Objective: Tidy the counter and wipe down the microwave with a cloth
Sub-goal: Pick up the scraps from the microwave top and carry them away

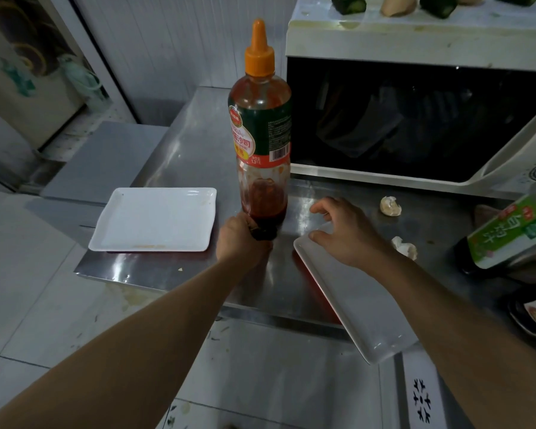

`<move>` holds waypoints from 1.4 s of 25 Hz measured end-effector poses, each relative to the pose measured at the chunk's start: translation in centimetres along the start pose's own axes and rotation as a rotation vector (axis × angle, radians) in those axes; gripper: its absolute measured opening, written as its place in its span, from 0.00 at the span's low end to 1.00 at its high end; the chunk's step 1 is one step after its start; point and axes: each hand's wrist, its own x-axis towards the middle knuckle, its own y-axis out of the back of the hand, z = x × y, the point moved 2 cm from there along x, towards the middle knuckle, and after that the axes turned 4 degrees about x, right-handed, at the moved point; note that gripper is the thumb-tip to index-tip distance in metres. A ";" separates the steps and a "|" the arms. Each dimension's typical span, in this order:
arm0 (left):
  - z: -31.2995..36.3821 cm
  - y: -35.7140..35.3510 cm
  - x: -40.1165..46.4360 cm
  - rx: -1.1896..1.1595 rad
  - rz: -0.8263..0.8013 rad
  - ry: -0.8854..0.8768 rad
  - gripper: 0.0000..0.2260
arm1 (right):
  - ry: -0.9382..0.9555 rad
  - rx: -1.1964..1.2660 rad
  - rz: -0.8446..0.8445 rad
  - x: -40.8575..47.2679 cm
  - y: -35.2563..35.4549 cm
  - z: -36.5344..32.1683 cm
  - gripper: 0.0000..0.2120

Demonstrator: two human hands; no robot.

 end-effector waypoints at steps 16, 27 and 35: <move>2.4 2.1 -3.1 -0.393 -0.224 0.092 0.09 | -0.052 0.010 0.010 -2.3 2.7 -0.7 0.21; 12.8 8.6 -7.8 -0.715 -0.393 -0.054 0.09 | -0.028 -0.063 0.115 -5.1 13.3 -4.1 0.25; 18.7 11.7 -8.7 -0.839 -0.412 -0.095 0.08 | -0.025 -0.089 0.231 -5.6 19.9 -5.7 0.26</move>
